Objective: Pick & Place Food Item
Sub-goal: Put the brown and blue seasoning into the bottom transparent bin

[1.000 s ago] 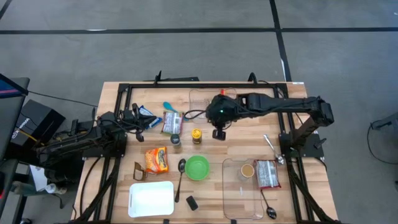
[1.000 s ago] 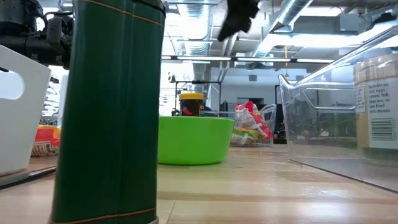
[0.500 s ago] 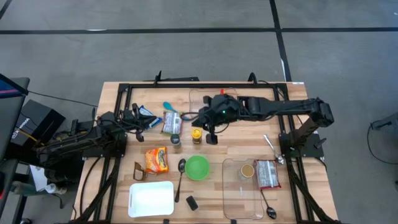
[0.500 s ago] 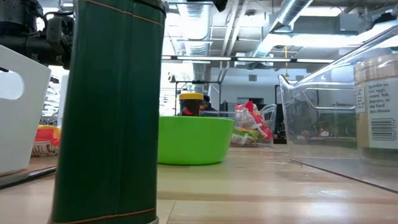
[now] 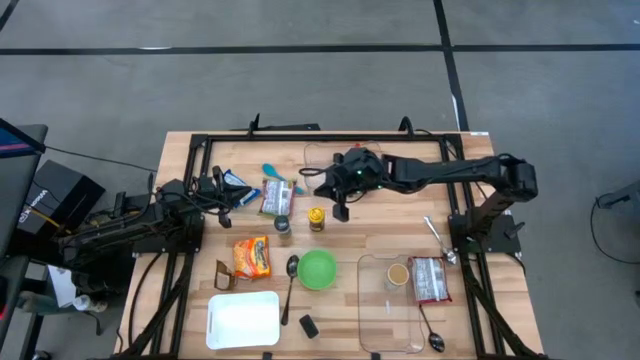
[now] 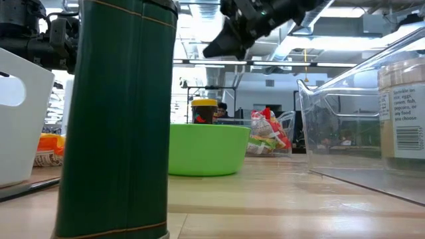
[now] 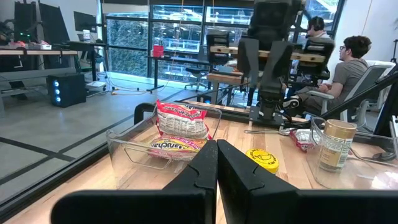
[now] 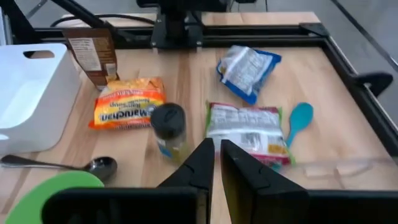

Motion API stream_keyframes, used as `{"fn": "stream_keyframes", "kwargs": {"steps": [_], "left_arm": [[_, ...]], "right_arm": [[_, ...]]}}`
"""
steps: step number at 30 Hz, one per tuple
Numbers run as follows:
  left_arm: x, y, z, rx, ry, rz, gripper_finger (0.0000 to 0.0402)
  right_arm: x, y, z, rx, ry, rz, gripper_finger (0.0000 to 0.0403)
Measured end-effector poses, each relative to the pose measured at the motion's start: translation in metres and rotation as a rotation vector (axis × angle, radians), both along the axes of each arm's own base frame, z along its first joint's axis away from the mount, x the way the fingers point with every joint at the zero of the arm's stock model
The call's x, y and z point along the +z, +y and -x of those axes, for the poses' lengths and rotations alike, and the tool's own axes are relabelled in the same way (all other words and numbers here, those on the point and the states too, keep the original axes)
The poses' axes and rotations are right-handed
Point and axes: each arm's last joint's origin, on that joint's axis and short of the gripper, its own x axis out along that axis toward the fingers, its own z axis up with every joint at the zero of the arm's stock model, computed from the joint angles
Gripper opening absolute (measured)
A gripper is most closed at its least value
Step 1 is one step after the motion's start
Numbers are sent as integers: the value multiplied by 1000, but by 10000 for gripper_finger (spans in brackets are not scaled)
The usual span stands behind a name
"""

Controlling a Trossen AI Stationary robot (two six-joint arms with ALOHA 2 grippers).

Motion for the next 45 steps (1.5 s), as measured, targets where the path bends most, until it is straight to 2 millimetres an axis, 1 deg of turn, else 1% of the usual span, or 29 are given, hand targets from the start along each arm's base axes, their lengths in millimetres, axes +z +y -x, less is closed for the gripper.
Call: {"fn": "stream_keyframes", "kwargs": {"steps": [5,10,17,23,28,32,45], "left_arm": [[0,0,0,0,0,0,1],[0,0,0,0,-1,0,1],[0,0,0,0,0,0,1],[0,0,0,0,-1,0,1],[0,0,0,0,-1,0,1],[0,0,0,0,0,0,1],[0,0,0,0,0,0,1]], "right_arm": [[4,-4,25,-28,-26,-3,25],[11,3,58,-29,-121,2,24],[3,12,104,-45,-207,-29,24],[-4,17,129,-52,-227,-42,24],[-7,19,139,-33,-237,-25,24],[-7,19,144,-24,-244,-2,24],[-10,19,142,-24,-232,-4,24]]}}
